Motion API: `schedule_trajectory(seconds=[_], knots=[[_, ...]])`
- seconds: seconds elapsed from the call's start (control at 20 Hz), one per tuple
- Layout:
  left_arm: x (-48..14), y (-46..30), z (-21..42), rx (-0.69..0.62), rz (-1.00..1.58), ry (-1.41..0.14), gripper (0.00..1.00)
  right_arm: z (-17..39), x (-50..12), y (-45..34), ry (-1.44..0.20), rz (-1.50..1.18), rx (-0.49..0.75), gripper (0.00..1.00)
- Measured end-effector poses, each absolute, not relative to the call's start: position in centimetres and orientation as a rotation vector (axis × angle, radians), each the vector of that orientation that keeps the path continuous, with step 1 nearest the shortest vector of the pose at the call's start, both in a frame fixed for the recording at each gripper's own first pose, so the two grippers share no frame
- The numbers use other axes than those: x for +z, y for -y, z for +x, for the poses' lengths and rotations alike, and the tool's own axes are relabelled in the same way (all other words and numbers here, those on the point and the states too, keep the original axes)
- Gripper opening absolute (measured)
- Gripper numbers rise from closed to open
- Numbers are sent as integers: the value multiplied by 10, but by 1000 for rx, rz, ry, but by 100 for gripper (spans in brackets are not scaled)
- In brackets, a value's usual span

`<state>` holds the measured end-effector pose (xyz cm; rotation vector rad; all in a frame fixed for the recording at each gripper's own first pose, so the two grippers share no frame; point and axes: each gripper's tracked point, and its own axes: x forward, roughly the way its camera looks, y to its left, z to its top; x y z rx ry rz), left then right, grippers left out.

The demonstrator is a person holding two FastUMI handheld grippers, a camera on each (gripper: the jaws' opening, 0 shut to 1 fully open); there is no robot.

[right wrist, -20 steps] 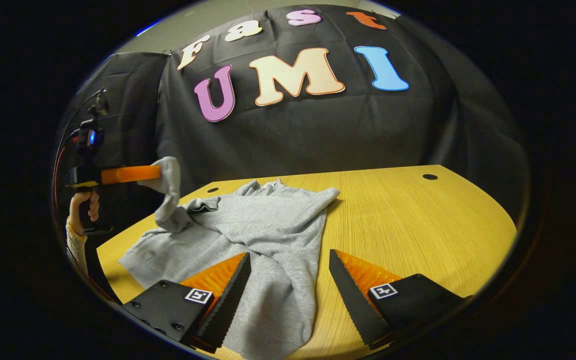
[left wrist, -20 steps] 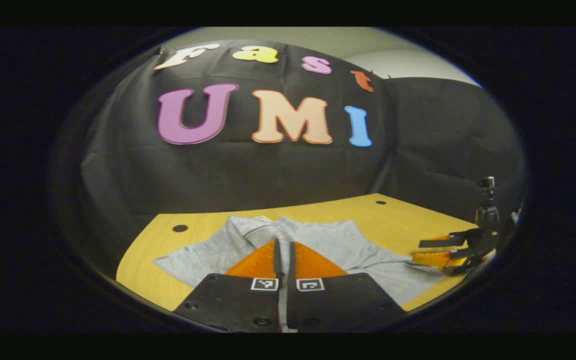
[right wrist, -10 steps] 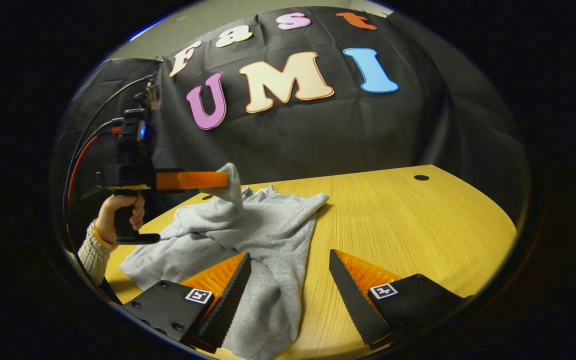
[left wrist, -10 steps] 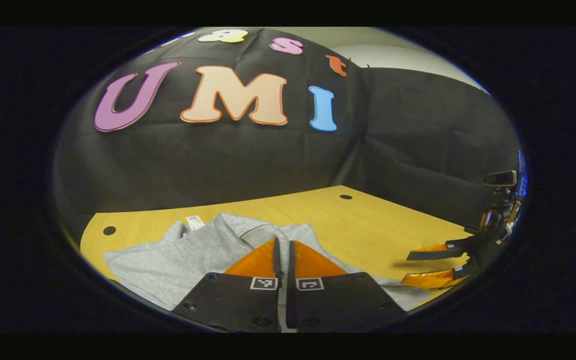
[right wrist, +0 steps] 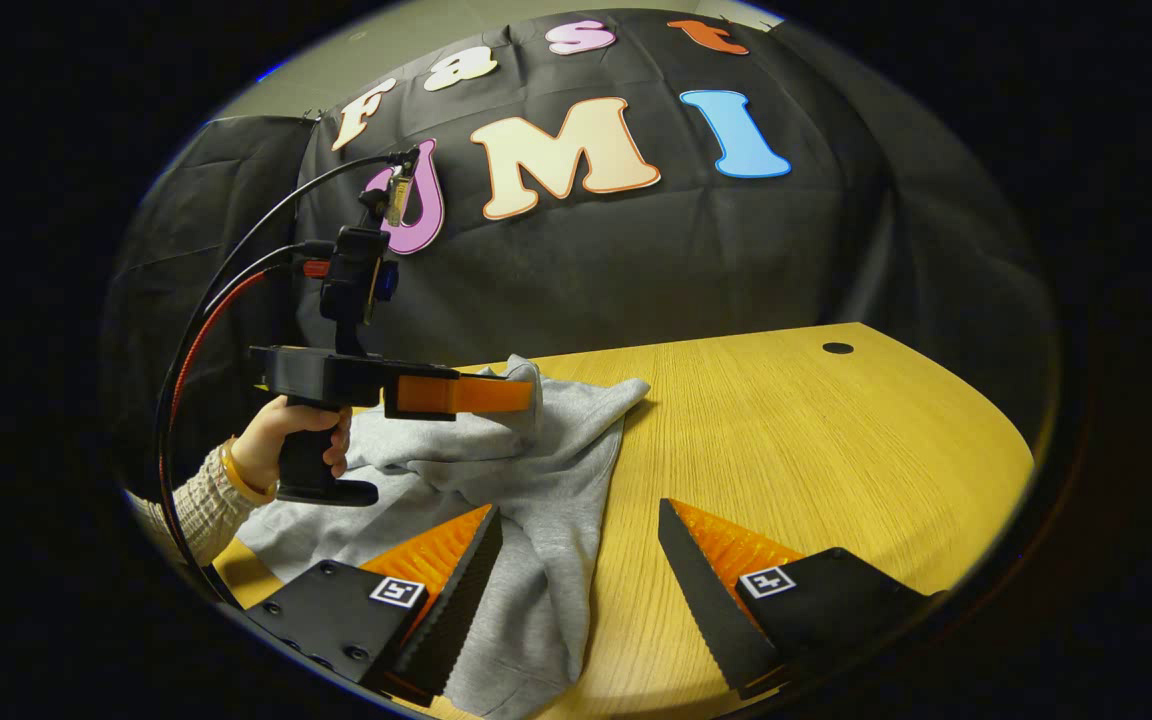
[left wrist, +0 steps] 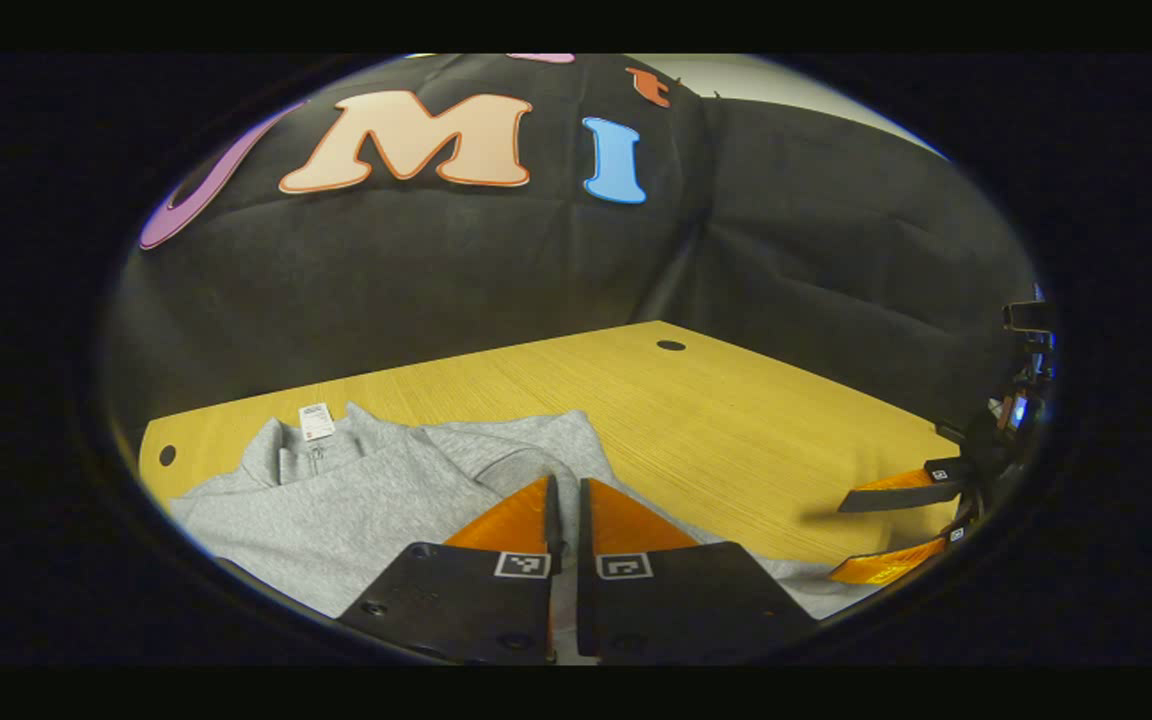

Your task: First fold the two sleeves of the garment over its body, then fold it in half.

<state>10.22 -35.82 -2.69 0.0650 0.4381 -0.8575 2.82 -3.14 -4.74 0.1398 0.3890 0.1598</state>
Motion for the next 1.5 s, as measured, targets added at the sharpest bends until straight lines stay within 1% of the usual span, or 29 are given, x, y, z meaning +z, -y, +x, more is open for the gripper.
schedule_trajectory(seconds=[0.1, 0.2, 0.3, 0.4, 0.45, 0.75, 0.95, 1.0, 1.05, 1.4, 1.45, 1.5], knots=[[-24, 365, 101, -877, 67, -429, 6, 31, -50, 33, -390, 140, 159, 98], [-19, 373, 96, -898, 67, -415, 14, 31, -49, 33, -389, 141, 158, 98], [-11, 378, 95, -910, 74, -396, 57, 31, -49, 34, -388, 144, 158, 98], [-3, 367, 98, -876, 94, -367, 100, 30, -47, 32, -386, 143, 161, 98], [2, 362, 99, -864, 100, -353, 92, 30, -45, 31, -384, 144, 164, 98], [25, 296, 87, -769, 82, -312, 93, 26, -45, 16, -392, 134, 195, 98], [31, 233, 66, -688, 110, -291, 92, 20, -44, 2, -403, 117, 227, 98], [31, 216, 58, -672, 119, -287, 96, 17, -44, -2, -401, 111, 233, 98], [31, 202, 49, -654, 127, -287, 92, 14, -42, -5, -402, 105, 237, 98], [5, 116, -20, -555, 121, -361, 93, -21, -57, -33, -466, 34, 278, 98], [-1, 108, -28, -538, 116, -377, 98, -26, -59, -37, -471, 31, 283, 98], [-11, 95, -32, -519, 110, -398, 93, -31, -63, -41, -480, 31, 287, 98]])
